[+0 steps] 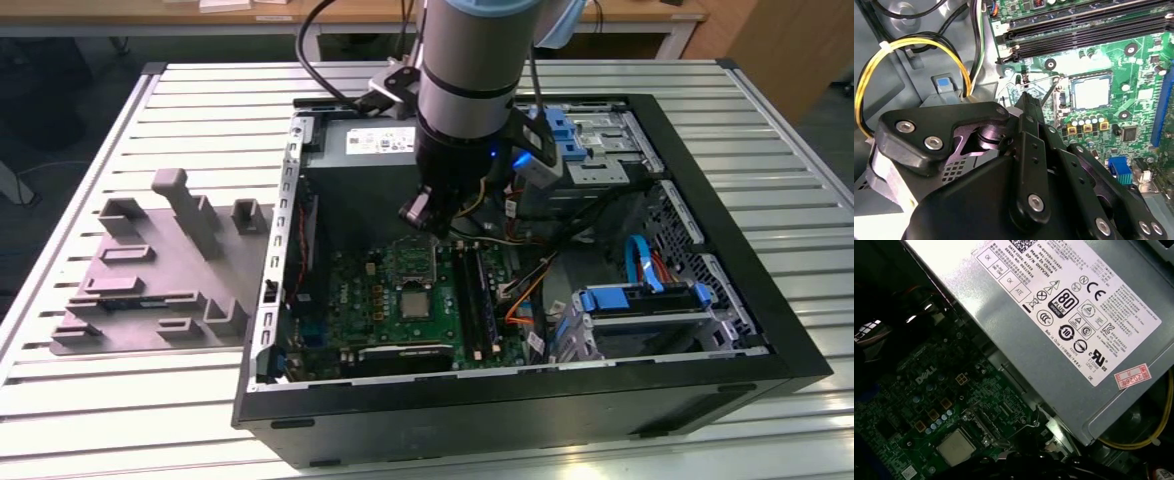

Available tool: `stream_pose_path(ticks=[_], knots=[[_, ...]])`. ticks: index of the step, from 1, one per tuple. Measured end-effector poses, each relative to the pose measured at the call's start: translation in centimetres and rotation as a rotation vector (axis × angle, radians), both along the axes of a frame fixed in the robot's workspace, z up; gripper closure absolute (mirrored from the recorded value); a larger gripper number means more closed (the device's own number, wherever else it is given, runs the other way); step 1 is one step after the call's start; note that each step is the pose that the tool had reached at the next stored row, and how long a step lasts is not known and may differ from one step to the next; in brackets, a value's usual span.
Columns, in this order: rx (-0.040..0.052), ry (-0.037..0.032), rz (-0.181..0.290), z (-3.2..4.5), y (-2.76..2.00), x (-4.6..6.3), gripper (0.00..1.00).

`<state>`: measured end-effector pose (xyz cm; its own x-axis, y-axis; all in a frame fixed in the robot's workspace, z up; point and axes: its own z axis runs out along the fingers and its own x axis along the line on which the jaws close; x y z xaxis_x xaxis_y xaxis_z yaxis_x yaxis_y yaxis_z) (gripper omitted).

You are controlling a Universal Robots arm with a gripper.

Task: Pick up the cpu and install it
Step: 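Close the cpu cover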

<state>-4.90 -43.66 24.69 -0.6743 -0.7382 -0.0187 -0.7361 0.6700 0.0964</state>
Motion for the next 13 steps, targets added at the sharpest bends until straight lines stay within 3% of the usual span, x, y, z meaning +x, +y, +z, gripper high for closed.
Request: stream_pose_path(ticks=[8,13], knots=[[-0.0432,0.0,0.003,0.0,-0.2,-0.02,0.89],[-0.0482,-0.0001,0.007,0.0,-0.36,-0.13,0.89]])
